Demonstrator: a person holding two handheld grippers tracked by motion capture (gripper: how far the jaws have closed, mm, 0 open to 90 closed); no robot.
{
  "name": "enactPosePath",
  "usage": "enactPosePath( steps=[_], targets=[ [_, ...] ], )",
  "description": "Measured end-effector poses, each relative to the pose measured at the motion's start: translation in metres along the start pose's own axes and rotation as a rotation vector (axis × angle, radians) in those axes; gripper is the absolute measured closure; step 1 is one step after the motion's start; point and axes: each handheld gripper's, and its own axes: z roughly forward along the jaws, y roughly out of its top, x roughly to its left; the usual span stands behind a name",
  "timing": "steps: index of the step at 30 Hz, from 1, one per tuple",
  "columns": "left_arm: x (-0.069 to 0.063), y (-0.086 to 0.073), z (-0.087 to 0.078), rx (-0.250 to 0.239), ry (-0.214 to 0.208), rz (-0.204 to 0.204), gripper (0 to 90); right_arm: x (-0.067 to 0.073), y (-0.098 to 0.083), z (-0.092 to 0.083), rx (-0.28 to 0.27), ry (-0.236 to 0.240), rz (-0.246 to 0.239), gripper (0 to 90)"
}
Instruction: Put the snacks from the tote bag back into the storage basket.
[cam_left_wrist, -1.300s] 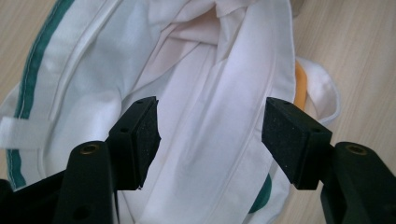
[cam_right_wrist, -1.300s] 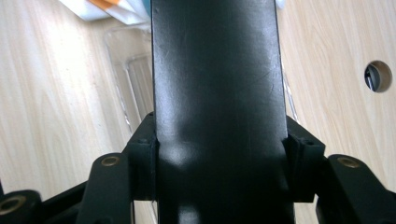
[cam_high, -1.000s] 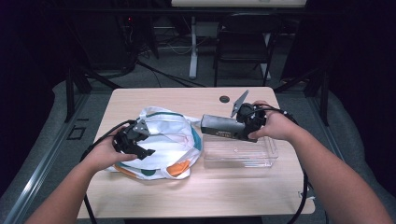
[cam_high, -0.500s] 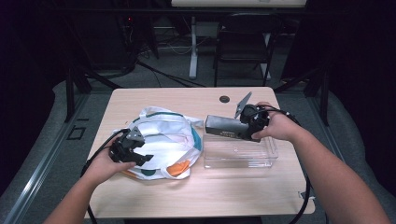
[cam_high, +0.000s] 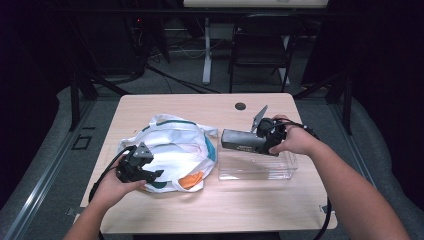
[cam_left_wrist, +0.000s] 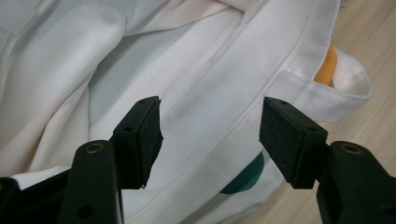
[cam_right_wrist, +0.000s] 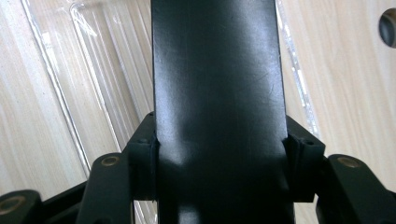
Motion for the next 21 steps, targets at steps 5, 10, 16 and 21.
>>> enactPosePath(
  steps=[5,10,16,21],
  targets=[
    [-0.001,-0.004,0.003,-0.014,-0.028,-0.032,38.8,-0.001,-0.003,0.01,-0.003,0.016,0.013,41.9],
    [-0.004,-0.006,0.004,-0.008,-0.004,-0.022,38.8,-0.002,-0.006,0.022,-0.003,0.03,0.028,41.9],
    [-0.005,-0.009,0.003,-0.009,0.017,-0.014,38.8,-0.005,-0.009,0.031,-0.003,0.029,0.033,41.9],
    [-0.004,-0.014,0.003,-0.018,0.027,-0.032,38.8,-0.005,-0.01,0.037,0.002,0.028,0.033,41.9]
  ],
)
